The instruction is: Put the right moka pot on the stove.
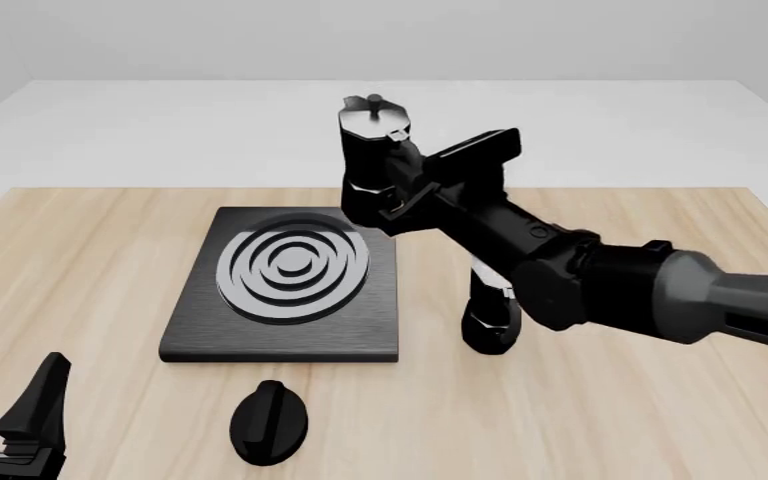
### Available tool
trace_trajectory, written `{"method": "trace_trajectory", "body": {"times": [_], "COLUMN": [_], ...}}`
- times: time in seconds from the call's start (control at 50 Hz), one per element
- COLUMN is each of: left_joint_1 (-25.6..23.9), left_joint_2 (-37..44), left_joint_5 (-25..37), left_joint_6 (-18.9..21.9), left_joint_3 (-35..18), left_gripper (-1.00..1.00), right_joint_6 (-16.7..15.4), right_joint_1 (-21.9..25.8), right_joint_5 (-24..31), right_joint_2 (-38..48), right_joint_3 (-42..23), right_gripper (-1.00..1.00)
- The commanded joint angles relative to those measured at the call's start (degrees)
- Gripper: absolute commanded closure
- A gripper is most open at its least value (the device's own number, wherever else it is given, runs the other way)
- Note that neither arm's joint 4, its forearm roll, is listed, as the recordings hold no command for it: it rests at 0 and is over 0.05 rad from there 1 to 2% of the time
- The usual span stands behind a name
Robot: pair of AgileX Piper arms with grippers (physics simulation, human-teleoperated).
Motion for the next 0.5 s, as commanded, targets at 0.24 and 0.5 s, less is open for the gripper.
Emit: {"method": "trace_trajectory", "body": {"times": [0.24,0.5], "left_joint_1": [0.0,0.0], "left_joint_2": [0.0,0.0], "left_joint_5": [0.0,0.0], "left_joint_6": [0.0,0.0], "left_joint_3": [0.0,0.0], "left_gripper": [-1.00,-1.00], "right_joint_6": [-0.4,-0.7], "right_joint_1": [3.2,3.8], "right_joint_5": [-4.1,-4.1], "right_joint_2": [7.4,13.3], "right_joint_3": [-6.6,-11.7], "right_gripper": [1.00,1.00]}}
